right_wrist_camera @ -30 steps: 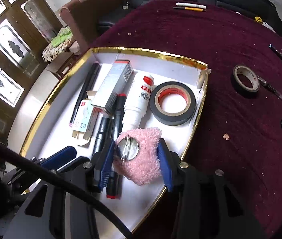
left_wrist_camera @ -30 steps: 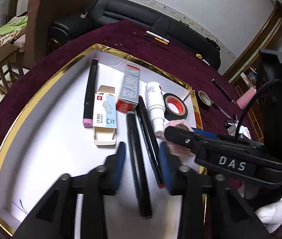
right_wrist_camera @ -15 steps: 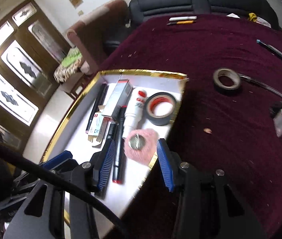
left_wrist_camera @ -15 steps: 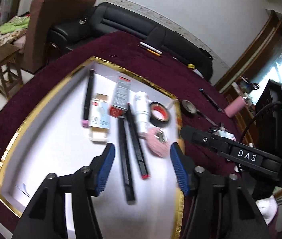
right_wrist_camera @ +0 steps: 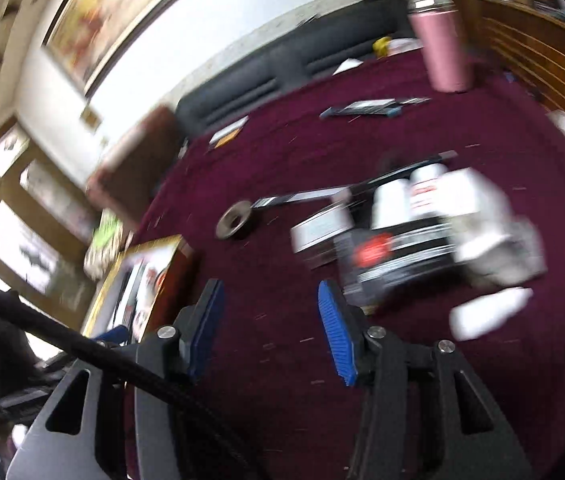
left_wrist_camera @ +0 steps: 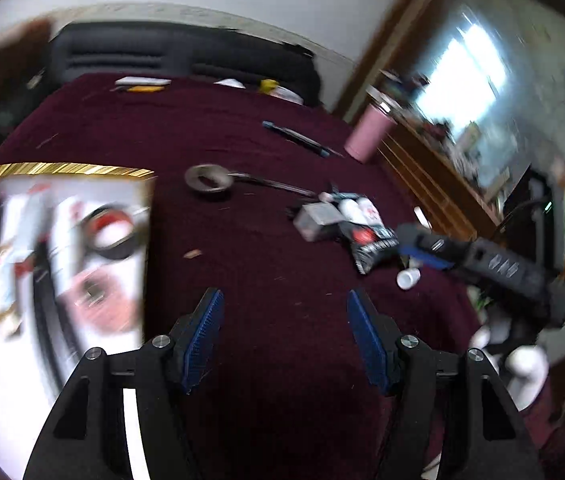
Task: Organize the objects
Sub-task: 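Move both open tools back toward the remaining items on the table, then grasp the silver-labelled card box with the left tool while the right tool grasps the white lidded box, then carry both boxes over the tray and open both tools to release them, then grasp the beige tape roll with the left tool while the right tool grasps the clear ballpoint pen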
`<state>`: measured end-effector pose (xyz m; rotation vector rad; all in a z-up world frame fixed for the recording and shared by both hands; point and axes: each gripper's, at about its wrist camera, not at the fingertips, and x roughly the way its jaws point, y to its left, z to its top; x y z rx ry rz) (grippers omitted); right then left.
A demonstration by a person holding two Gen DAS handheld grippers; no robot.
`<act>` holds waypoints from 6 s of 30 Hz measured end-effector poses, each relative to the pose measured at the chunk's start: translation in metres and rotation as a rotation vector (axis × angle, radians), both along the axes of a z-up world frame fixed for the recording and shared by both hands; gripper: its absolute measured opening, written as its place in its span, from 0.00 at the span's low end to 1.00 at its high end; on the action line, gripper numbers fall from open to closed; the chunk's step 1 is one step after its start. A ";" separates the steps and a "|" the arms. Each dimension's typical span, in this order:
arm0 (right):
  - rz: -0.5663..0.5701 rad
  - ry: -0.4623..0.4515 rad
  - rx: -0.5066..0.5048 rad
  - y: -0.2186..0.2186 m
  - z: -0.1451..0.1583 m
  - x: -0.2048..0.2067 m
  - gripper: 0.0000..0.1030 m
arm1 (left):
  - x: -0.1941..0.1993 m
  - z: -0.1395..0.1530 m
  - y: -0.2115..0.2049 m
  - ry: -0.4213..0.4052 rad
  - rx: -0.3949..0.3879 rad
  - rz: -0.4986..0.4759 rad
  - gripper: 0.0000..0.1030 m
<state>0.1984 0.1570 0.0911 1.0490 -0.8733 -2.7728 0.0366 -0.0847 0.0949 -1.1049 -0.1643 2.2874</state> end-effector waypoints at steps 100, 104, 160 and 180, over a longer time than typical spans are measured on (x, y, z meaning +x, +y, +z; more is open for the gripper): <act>0.817 -0.354 0.110 -0.309 -0.065 -0.108 0.33 | 0.015 -0.053 -0.212 -0.061 -0.219 0.380 0.29; 0.821 -0.370 0.108 -0.315 -0.071 -0.116 0.33 | 0.013 -0.055 -0.214 -0.060 -0.215 0.394 0.29; 0.011 0.052 0.119 -0.005 -0.012 -0.025 0.98 | -0.110 -0.012 0.002 0.018 -0.054 0.219 0.83; 0.020 0.036 0.026 0.016 -0.039 -0.037 0.95 | -0.197 -0.090 0.051 -0.094 -0.341 0.176 0.07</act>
